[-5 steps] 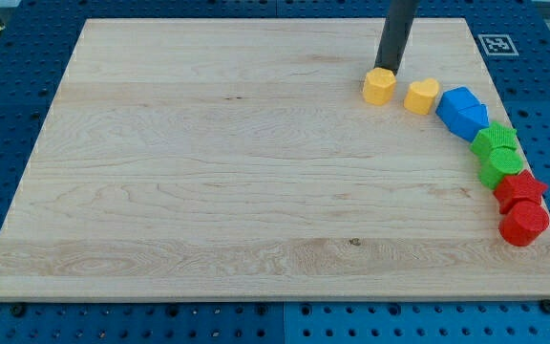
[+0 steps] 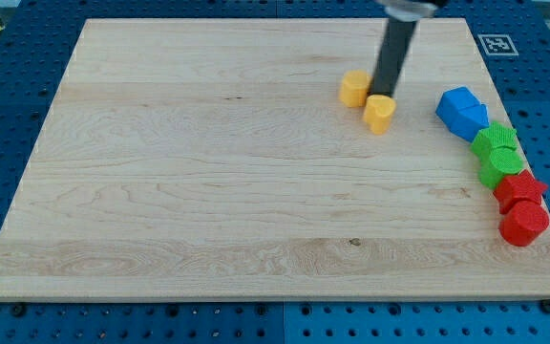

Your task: Separate the yellow heart and the yellow hexagon

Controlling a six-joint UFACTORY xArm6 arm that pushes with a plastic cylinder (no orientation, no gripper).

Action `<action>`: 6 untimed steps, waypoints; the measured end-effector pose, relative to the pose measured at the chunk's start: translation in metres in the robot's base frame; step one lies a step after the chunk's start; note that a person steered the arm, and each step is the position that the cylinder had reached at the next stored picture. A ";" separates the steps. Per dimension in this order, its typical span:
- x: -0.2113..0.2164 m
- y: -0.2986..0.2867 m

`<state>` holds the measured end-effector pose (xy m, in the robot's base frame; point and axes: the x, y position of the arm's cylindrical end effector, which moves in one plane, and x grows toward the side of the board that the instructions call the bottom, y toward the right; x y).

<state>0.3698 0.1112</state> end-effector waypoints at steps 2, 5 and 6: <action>-0.030 0.038; -0.001 -0.079; 0.002 -0.053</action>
